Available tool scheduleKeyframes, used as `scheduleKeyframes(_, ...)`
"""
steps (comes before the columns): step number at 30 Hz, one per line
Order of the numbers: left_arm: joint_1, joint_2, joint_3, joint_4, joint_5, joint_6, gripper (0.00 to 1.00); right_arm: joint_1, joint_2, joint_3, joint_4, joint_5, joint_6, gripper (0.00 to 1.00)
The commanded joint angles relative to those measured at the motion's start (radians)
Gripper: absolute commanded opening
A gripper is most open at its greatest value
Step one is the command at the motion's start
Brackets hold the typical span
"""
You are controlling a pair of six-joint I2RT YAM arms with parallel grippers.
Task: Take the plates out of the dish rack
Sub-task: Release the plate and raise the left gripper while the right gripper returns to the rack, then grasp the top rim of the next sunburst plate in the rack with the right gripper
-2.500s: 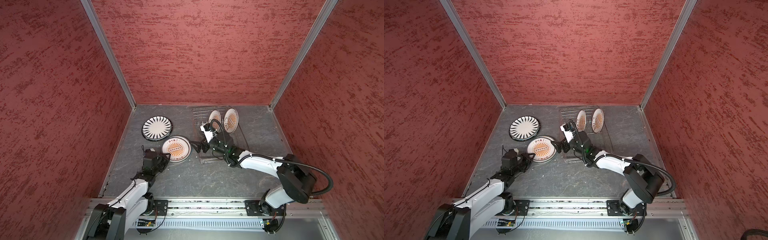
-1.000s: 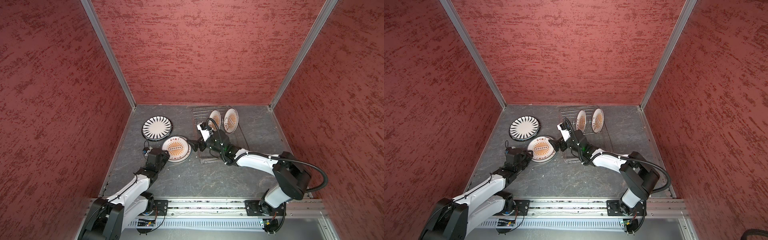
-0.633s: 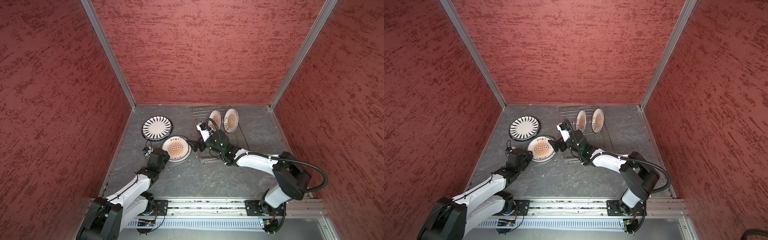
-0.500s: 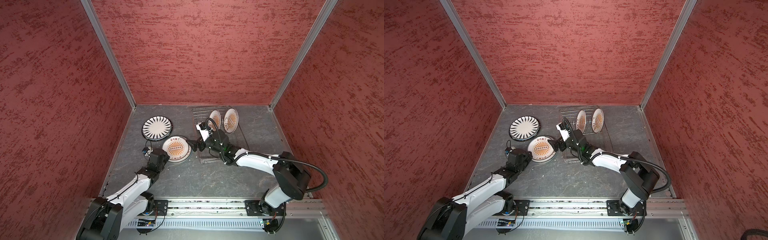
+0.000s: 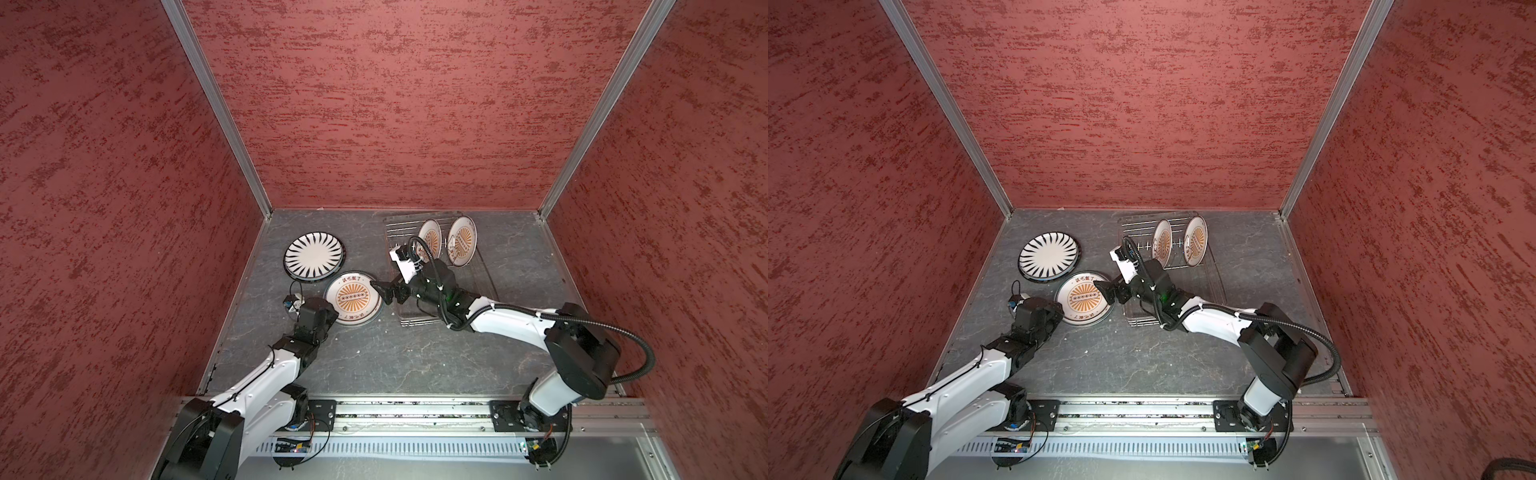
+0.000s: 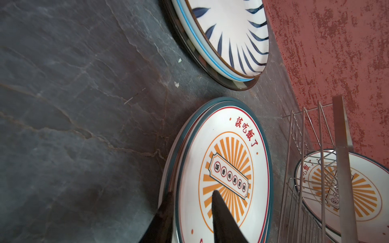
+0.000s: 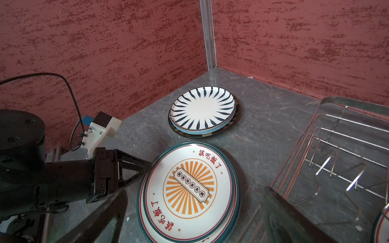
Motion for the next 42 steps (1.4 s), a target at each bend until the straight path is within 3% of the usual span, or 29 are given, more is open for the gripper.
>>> scheduleKeyframes(1,-0.002,-0.053,-0.016,0.005,-0.036,0.037,0.45,0.010,-0.011,0.017,0.009,-0.026,-0.023,0.99)
scheduleKeyframes(5,-0.022,-0.151,-0.076,0.094,-0.049,0.115,0.66,0.010,-0.044,-0.012,0.033,0.016,0.006,0.99)
scheduleKeyframes(11,-0.055,-0.287,-0.160,0.250,0.044,0.236,1.00,0.008,-0.074,-0.026,0.019,0.169,0.070,0.99)
scheduleKeyframes(16,-0.056,-0.308,-0.224,0.440,0.216,0.331,0.99,0.002,-0.048,0.054,-0.148,0.348,0.158,0.99)
scheduleKeyframes(18,-0.060,-0.307,-0.237,0.542,0.305,0.374,0.99,-0.001,-0.049,0.057,-0.155,0.366,0.175,0.99)
scheduleKeyframes(23,-0.087,-0.303,-0.224,0.597,0.448,0.427,0.99,-0.007,-0.083,0.040,-0.168,0.365,0.185,0.98)
scheduleKeyframes(26,-0.111,-0.296,-0.226,0.620,0.447,0.441,0.99,-0.019,-0.106,0.044,-0.208,0.414,0.182,0.95)
scheduleKeyframes(36,-0.153,-0.288,-0.224,0.638,0.424,0.473,0.99,-0.173,-0.157,0.030,-0.280,0.368,0.188,0.86)
scheduleKeyframes(42,-0.164,-0.279,-0.222,0.653,0.443,0.491,0.99,-0.221,-0.161,0.042,-0.341,0.424,0.203,0.83)
